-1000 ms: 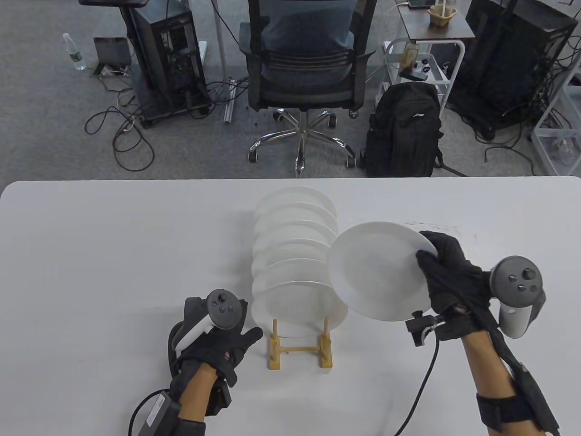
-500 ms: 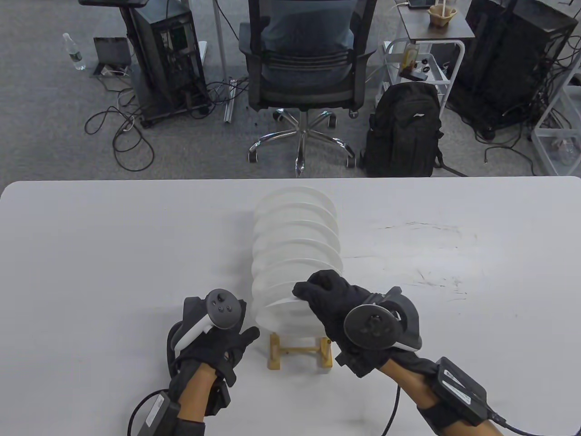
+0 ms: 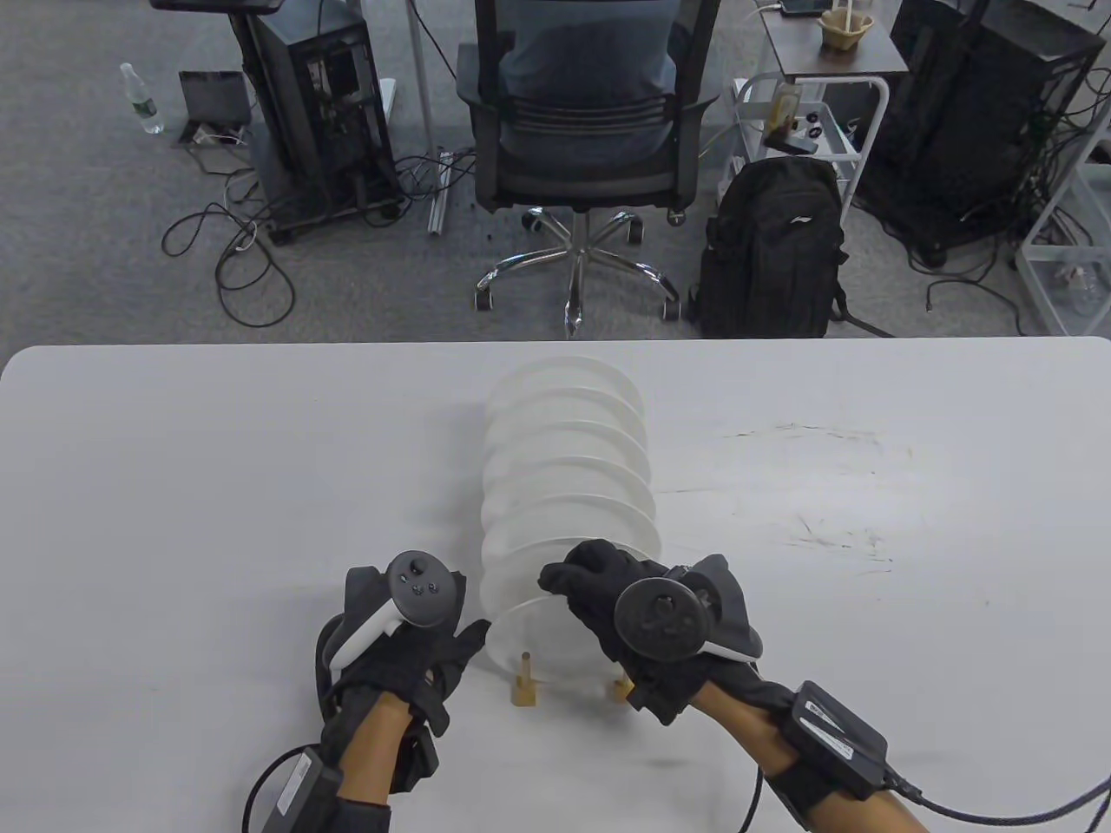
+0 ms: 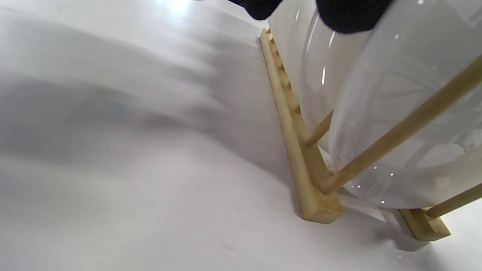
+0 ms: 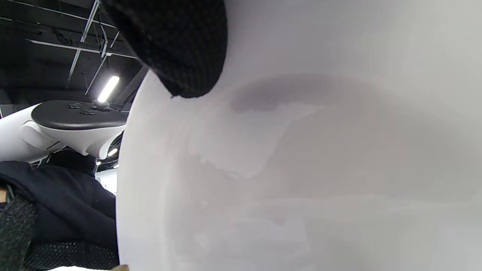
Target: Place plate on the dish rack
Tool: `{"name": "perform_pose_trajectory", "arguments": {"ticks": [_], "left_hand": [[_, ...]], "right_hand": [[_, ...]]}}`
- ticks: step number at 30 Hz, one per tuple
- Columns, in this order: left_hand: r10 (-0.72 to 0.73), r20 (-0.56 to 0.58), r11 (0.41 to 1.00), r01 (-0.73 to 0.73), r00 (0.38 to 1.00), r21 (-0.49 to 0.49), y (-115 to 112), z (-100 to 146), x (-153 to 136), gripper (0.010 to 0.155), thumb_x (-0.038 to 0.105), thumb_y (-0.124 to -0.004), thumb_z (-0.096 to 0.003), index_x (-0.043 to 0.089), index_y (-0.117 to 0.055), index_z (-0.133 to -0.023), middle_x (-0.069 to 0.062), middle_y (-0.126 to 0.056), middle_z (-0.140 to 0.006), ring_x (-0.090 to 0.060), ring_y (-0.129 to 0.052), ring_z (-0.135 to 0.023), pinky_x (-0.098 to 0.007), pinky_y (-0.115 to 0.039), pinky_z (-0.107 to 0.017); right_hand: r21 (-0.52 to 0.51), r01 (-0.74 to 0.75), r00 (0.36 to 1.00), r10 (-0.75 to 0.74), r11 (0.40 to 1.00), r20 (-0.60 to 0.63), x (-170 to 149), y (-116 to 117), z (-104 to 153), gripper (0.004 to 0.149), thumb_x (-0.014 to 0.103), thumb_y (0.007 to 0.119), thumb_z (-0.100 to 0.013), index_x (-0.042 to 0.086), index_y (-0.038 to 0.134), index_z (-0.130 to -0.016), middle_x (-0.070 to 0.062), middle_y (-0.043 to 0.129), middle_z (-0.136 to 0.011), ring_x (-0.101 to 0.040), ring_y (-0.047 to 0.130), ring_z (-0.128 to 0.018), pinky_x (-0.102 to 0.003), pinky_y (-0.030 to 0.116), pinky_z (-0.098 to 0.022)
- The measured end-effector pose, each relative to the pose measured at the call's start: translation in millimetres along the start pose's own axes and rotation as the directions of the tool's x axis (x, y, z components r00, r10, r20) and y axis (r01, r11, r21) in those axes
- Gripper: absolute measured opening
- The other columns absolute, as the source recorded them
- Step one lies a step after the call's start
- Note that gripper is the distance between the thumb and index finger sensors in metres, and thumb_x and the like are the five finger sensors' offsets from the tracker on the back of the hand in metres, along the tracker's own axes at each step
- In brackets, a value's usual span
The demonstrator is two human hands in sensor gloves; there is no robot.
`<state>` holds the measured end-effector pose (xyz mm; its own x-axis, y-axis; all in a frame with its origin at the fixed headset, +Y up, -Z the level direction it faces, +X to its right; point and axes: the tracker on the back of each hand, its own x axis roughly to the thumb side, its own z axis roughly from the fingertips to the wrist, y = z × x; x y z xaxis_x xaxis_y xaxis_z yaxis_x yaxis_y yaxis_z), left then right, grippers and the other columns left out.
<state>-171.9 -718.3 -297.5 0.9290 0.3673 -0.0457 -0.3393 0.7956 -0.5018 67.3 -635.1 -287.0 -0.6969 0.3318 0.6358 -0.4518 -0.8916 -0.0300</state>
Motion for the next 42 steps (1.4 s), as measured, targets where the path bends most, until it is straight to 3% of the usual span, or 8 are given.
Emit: {"name": "perform_pose_trajectory", "arguments": {"ticks": [8, 12, 18, 23, 25, 28, 36, 42], "left_hand": [[0.015, -0.009, 1.0, -0.015, 1.0, 0.019, 4.2, 1.1, -4.6, 0.077, 0.052, -0.06, -0.0557, 0.018, -0.03, -0.118, -0.022, -0.014, -0.12, -0.061, -0.004, -0.102, -0.076, -0.017, -0.068], [0.018, -0.008, 1.0, -0.018, 1.0, 0.022, 4.5, 0.9, -5.2, 0.077, 0.052, -0.06, -0.0557, 0.017, -0.03, -0.118, -0.022, -0.014, -0.12, -0.061, -0.004, -0.102, -0.076, -0.017, -0.068], [0.021, -0.006, 1.0, -0.021, 1.0, 0.024, 4.5, 1.0, -5.5, 0.078, 0.053, -0.06, -0.0556, 0.018, -0.029, -0.118, -0.022, -0.014, -0.12, -0.061, -0.004, -0.102, -0.076, -0.017, -0.068], [0.024, -0.01, 0.999, -0.024, 1.0, 0.023, 4.6, 1.4, -6.4, 0.078, 0.053, -0.06, -0.0554, 0.017, -0.029, -0.118, -0.022, -0.014, -0.119, -0.062, -0.003, -0.102, -0.076, -0.017, -0.068], [0.024, -0.009, 0.999, -0.024, 1.0, 0.024, 4.6, 1.6, -6.4, 0.078, 0.053, -0.06, -0.0554, 0.017, -0.029, -0.118, -0.022, -0.014, -0.12, -0.061, -0.003, -0.102, -0.076, -0.017, -0.068], [0.025, -0.01, 0.999, -0.024, 1.0, 0.023, 4.5, 1.5, -7.0, 0.078, 0.054, -0.06, -0.0554, 0.018, -0.029, -0.118, -0.022, -0.014, -0.119, -0.062, -0.003, -0.102, -0.076, -0.017, -0.068], [0.028, -0.012, 0.999, -0.028, 1.0, 0.022, 4.8, 1.8, -7.6, 0.078, 0.054, -0.06, -0.0554, 0.017, -0.029, -0.118, -0.022, -0.014, -0.119, -0.062, -0.003, -0.102, -0.076, -0.017, -0.068], [0.024, -0.016, 1.0, -0.023, 1.0, 0.019, 4.4, 1.4, -7.6, 0.079, 0.054, -0.06, -0.0552, 0.017, -0.03, -0.118, -0.022, -0.014, -0.119, -0.062, -0.004, -0.102, -0.076, -0.017, -0.068]], "right_hand": [[0.012, -0.002, 0.996, 0.003, 1.0, -0.089, -2.4, -42.3, 9.9, 0.052, 0.032, 0.076, -0.048, 0.015, 0.072, -0.097, -0.015, 0.068, -0.099, -0.046, 0.083, -0.08, -0.059, 0.074, -0.057], [-0.01, 0.003, 0.98, -0.005, 1.0, -0.199, -22.4, -69.3, 30.1, 0.059, 0.039, 0.074, -0.049, 0.016, 0.065, -0.103, -0.018, 0.061, -0.105, -0.05, 0.074, -0.087, -0.063, 0.067, -0.061], [-0.063, -0.004, 0.932, -0.019, 0.998, -0.363, -62.4, -87.2, 65.9, 0.07, 0.048, 0.072, -0.049, 0.017, 0.054, -0.108, -0.019, 0.044, -0.114, -0.057, 0.05, -0.1, -0.071, 0.049, -0.069], [-0.078, -0.028, 0.884, -0.012, 0.997, -0.467, -90.9, -79.2, 90.6, 0.081, 0.056, 0.071, -0.047, 0.018, 0.041, -0.112, -0.02, 0.031, -0.118, -0.059, 0.027, -0.105, -0.077, 0.028, -0.07], [-0.08, -0.036, 0.873, -0.007, 0.996, -0.487, -98.8, -73.7, 96.6, 0.085, 0.057, 0.074, -0.045, 0.018, 0.038, -0.112, -0.026, 0.026, -0.117, -0.065, 0.018, -0.101, -0.076, 0.016, -0.068], [-0.069, -0.048, 0.856, 0.005, 0.996, -0.518, -108.3, -63.1, 103.3, 0.09, 0.058, 0.076, -0.043, 0.019, 0.034, -0.112, -0.025, 0.02, -0.117, -0.065, 0.01, -0.1, -0.078, 0.01, -0.065], [-0.014, -0.153, 0.831, 0.121, 0.988, -0.543, -124.4, -35.8, 111.0, 0.089, 0.056, 0.076, -0.044, 0.019, 0.032, -0.112, -0.024, 0.016, -0.117, -0.06, 0.007, -0.102, -0.079, 0.011, -0.066], [0.045, -0.118, 0.812, 0.122, 0.992, -0.571, -133.5, -22.5, 108.4, 0.086, 0.053, 0.075, -0.046, 0.016, 0.033, -0.111, -0.026, 0.019, -0.116, -0.06, 0.01, -0.102, -0.078, 0.013, -0.066]]}}
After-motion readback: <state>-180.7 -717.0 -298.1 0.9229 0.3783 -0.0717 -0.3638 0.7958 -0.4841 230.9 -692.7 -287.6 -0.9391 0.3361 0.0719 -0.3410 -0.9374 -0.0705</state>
